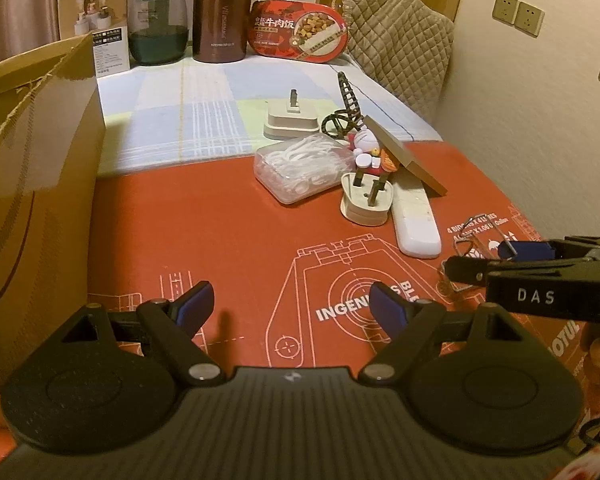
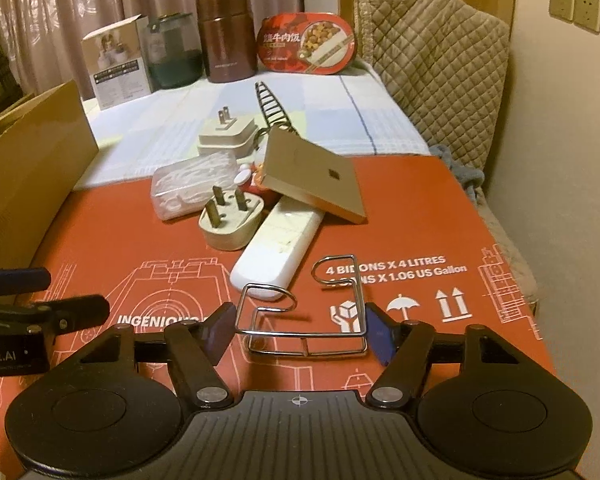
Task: Organize rigid objects
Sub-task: 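Grasp the white power strip with the left gripper while the right gripper grasps the wire rack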
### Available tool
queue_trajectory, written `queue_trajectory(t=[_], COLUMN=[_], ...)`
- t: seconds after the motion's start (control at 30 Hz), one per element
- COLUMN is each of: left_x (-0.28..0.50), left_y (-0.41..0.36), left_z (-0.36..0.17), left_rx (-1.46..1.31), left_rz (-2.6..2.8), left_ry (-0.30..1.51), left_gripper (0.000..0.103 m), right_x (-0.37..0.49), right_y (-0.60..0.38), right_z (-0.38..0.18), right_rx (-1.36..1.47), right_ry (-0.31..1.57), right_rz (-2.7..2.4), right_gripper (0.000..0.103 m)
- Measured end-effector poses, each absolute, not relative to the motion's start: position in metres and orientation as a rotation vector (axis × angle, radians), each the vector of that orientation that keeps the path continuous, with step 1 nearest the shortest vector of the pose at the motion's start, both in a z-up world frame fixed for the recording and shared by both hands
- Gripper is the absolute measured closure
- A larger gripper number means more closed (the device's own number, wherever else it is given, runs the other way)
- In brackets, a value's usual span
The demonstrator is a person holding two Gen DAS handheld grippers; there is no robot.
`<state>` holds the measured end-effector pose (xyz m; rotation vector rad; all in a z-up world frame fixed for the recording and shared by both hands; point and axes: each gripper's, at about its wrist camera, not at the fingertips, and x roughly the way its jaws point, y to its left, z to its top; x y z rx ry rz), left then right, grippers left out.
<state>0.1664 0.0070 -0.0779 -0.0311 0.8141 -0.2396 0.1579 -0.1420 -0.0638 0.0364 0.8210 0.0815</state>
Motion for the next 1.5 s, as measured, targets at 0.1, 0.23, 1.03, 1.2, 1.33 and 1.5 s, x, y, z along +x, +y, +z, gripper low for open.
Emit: queue_trajectory(t=[0.1, 0.23, 1.03, 1.2, 1.33, 1.5], left_x=[0.168, 0.172, 0.225, 0.191, 0.151, 0.131], left_y=[0.005, -0.003, -0.097, -0.075, -0.043, -0.014], left_z=[-0.077, -0.077, -0.106, -0.1, -0.096, -0.095], left_rx=[-0.03, -0.023, 0.079, 0.113, 0.104, 0.082], left_rz=[-0.251, -0.287, -0.476, -0.442, -0.377, -0.32], left_ry=[0.81, 0.793, 0.793, 0.829, 0.858, 0.858], left_gripper=[0.021, 0.021, 0.068, 0.068, 0.069, 0.068], right_x=[0.158, 0.16, 0.166, 0.165, 0.164, 0.161], right_y=[-0.146, -0.153, -0.196, -0.191, -0.182, -0.168], right_z=[-0.06, -0.054, -0.034, -0.034, -0.036, -0.037], right_rx=[0.044, 0.06, 0.149, 0.158, 0.172, 0.158], right_ry=[0.805, 0.783, 0.744, 0.752, 0.772, 0.783], right_rz=[0.068, 0.05, -0.047, -0.016, 0.032, 0.069], right_gripper=[0.038, 0.038, 0.038, 0.038, 0.038, 0.038])
